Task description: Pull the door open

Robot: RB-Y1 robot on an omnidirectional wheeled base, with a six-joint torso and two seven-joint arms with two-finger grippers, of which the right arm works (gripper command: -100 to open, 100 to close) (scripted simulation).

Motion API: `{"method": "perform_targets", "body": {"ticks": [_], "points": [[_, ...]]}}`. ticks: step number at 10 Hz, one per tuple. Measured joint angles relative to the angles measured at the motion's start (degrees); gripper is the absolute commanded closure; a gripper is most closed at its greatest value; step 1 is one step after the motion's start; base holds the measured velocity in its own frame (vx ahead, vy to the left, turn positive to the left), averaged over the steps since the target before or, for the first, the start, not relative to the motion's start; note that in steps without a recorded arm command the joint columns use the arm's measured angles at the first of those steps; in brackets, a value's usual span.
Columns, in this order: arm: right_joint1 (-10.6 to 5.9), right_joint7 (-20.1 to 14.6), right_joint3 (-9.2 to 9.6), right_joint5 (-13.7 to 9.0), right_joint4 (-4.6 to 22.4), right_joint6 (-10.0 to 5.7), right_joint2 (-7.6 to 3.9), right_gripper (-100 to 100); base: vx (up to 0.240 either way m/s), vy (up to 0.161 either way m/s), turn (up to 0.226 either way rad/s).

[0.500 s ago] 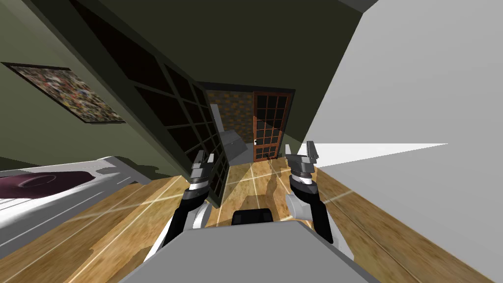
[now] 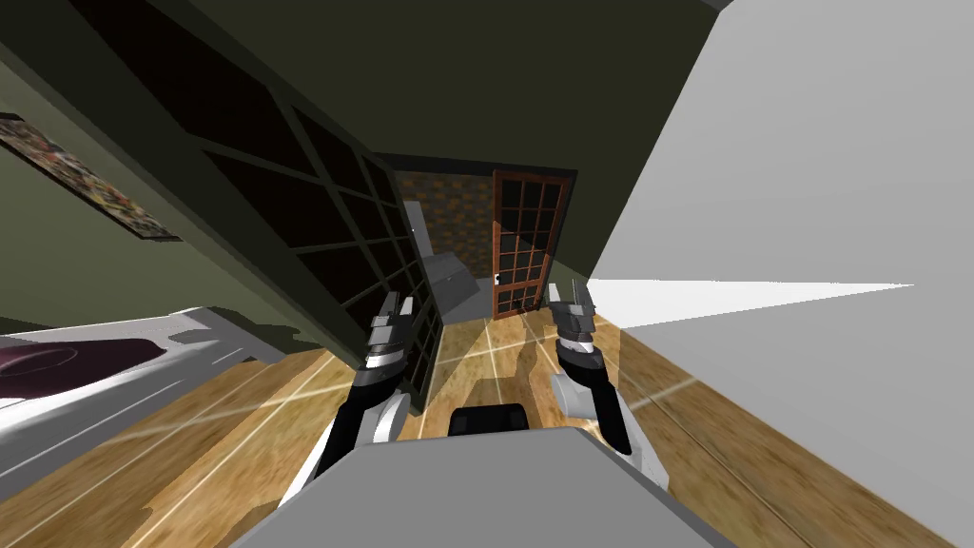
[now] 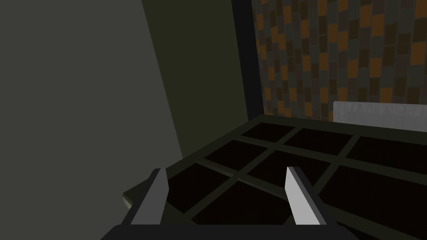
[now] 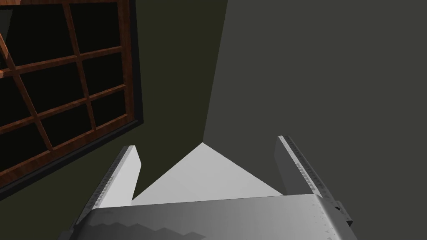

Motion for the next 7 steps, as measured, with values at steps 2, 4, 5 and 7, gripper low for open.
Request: {"method": "perform_targets", "body": {"ticks": [2, 4, 5, 7], "points": [[-0.32, 1.9, -0.16, 0.6, 2.4, -0.70, -0.49, -100, 0.139, 0.013, 0.005], [-0.77, 4.1, -0.33, 1.4, 5.0, -1.51, -0.93, -100, 0.142, 0.012, 0.003], [-1.31, 5.0, -0.79, 1.6, 6.6, -1.86, -1.32, -100, 0.111, 0.015, 0.003], [-2.70, 7.1, -1.42, 2.2, 9.9, -2.33, -1.84, -100, 0.144, 0.019, 0.005]]}}
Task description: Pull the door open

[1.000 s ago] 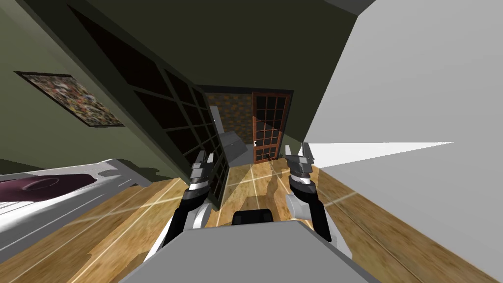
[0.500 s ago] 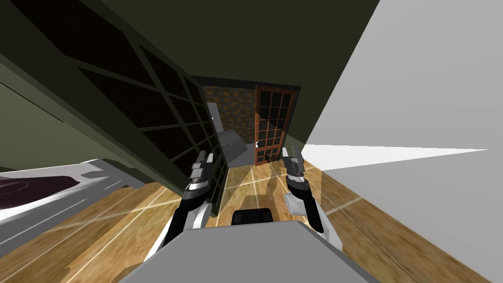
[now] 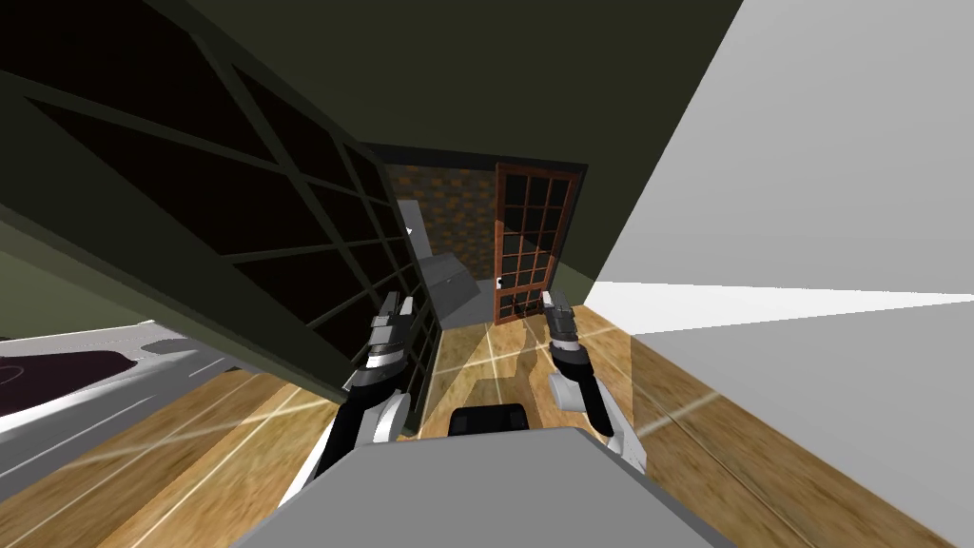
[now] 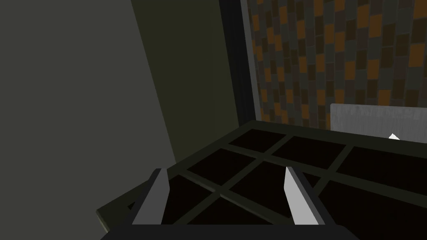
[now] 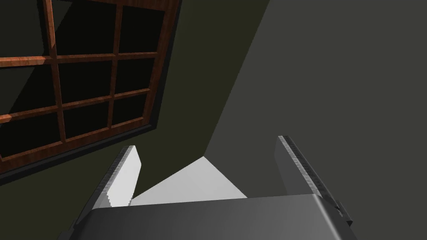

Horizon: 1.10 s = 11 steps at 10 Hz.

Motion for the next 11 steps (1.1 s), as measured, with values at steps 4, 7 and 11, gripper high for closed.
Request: {"method": "perform_targets", "body": {"ticks": [4, 7, 11], "points": [[-0.79, 4.0, -0.80, 1.2, 5.0, -1.33, -0.96, -100, 0.102, 0.014, 0.003], [-2.03, 6.9, -1.39, 2.1, 8.6, -1.83, -1.49, -100, 0.095, 0.014, 0.004], [-4.21, 11.0, -2.32, 3.4, 14.4, -2.63, -2.14, -100, 0.103, 0.016, 0.003]]}}
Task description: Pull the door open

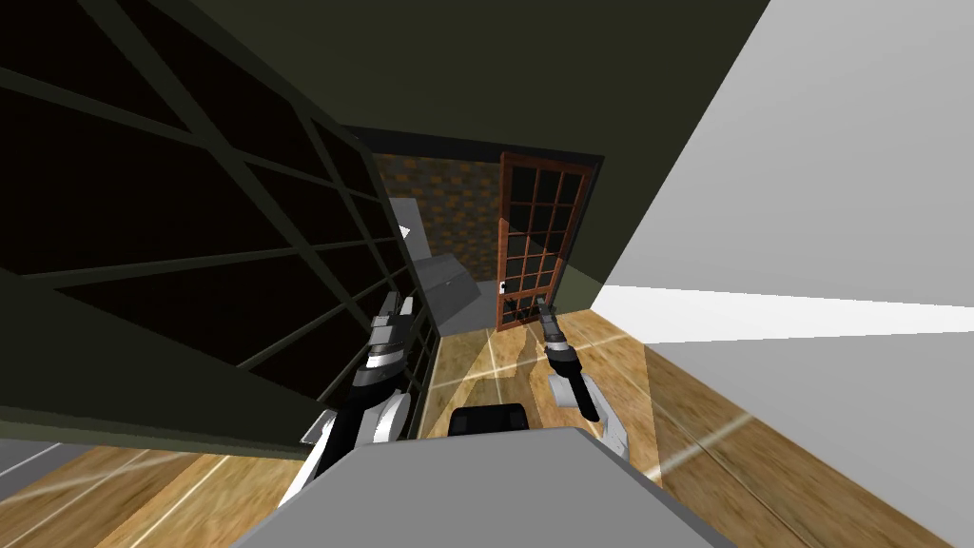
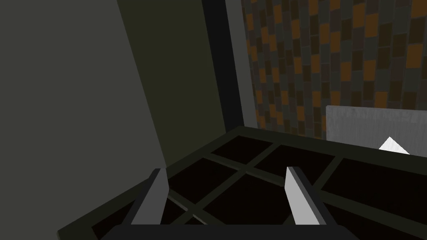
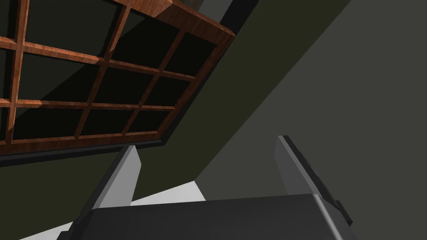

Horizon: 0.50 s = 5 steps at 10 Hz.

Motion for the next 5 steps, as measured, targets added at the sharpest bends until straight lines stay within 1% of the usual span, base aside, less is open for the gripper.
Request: {"method": "perform_targets", "body": {"ticks": [2, 4, 5], "points": [[-0.63, 2.0, -0.74, 0.4, 3.3, -1.14, -0.63, -100, 0.099, 0.012, 0.003], [-0.96, 4.2, -1.03, 1.2, 5.7, -1.78, -0.85, -100, 0.109, 0.010, 0.003], [-1.58, 5.3, -1.28, 1.6, 7.1, -1.84, -1.02, -100, 0.096, 0.011, 0.006]]}}
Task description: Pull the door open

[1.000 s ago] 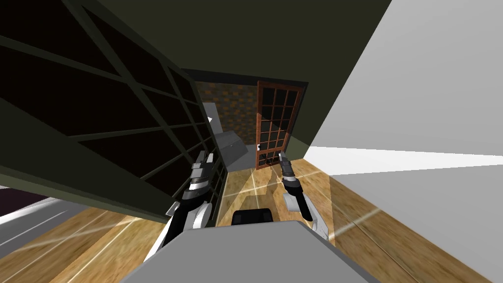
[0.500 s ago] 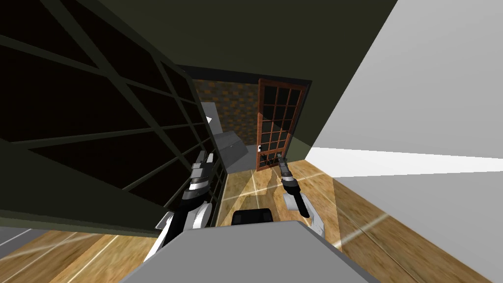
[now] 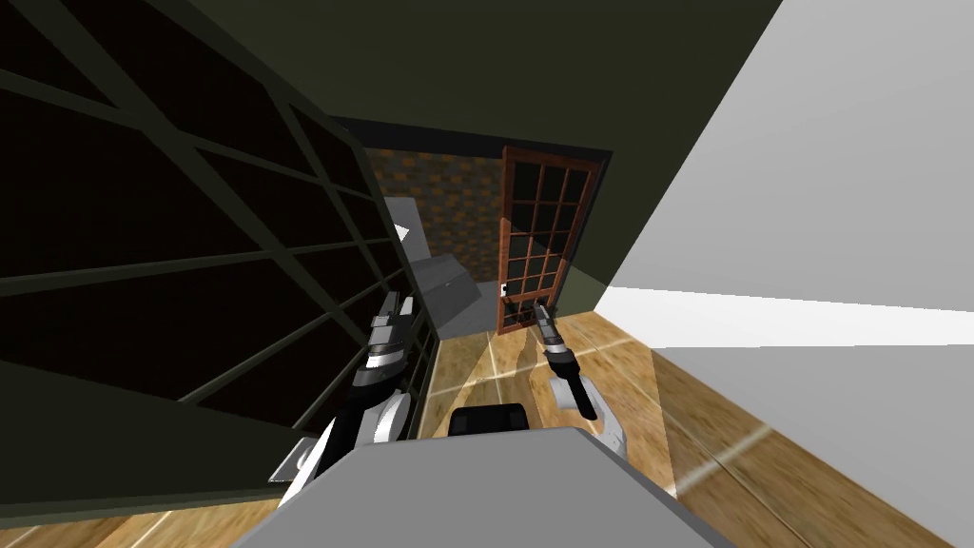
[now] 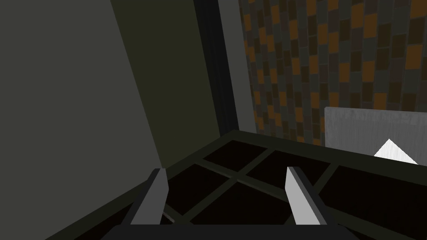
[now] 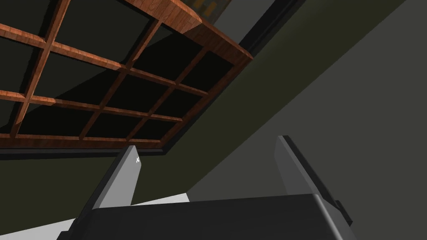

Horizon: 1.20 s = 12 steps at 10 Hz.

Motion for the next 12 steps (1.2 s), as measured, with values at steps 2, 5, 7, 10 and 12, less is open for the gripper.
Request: {"method": "perform_targets", "body": {"ticks": [2, 5, 7, 10, 12], "points": [[-1.02, 2.4, -0.41, 0.7, 3.2, -0.57, -0.17, -100, 0.092, 0.025, 0.004], [-2.13, 5.5, -1.28, 1.7, 7.4, -1.41, -0.89, -100, 0.098, 0.017, 0.003], [-2.72, 7.2, -1.58, 2.2, 9.3, -1.58, -1.08, -100, 0.062, 0.008, 0.002], [-4.14, 10.0, -2.51, 3.0, 14.2, -3.11, -1.67, -100, 0.093, 0.009, 0.004], [-4.94, 12.2, -2.81, 3.8, 16.5, -3.02, -1.78, -100, 0.100, 0.024, 0.004]]}}
